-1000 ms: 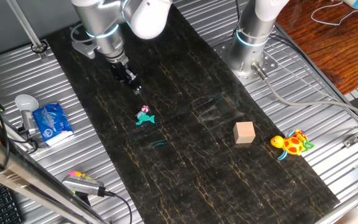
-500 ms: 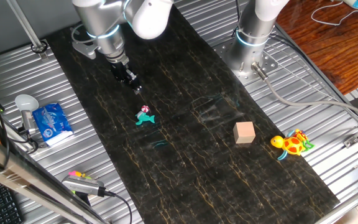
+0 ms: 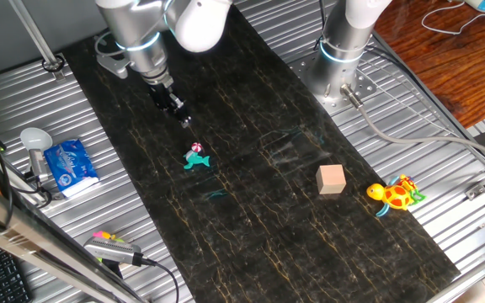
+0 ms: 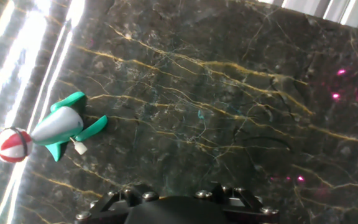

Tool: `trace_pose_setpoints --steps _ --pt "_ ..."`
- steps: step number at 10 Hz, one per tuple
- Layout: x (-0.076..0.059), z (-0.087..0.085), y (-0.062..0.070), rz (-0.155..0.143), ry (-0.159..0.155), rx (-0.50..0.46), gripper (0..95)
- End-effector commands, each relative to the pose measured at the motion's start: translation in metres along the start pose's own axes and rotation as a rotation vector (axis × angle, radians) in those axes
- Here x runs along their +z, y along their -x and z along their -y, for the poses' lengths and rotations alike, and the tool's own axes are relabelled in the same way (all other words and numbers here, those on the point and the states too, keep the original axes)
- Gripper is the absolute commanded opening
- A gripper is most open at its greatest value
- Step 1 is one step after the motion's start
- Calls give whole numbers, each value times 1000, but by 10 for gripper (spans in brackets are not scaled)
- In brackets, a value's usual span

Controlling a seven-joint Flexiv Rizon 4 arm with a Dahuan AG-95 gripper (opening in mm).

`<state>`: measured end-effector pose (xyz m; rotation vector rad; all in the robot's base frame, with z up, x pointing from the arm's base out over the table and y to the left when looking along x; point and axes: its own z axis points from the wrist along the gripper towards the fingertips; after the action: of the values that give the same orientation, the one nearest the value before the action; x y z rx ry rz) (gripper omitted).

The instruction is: Grasp the moving object

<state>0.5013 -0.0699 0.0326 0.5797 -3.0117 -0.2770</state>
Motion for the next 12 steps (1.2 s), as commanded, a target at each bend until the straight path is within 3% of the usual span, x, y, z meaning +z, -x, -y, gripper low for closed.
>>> trace_pose_setpoints --steps 1,9,12 --pt "-1 -1 0 -2 -18 -3 570" --pt "-1 -1 0 -7 -42 -109 570" --pt "-3 -3 1 -8 -11 -105 570"
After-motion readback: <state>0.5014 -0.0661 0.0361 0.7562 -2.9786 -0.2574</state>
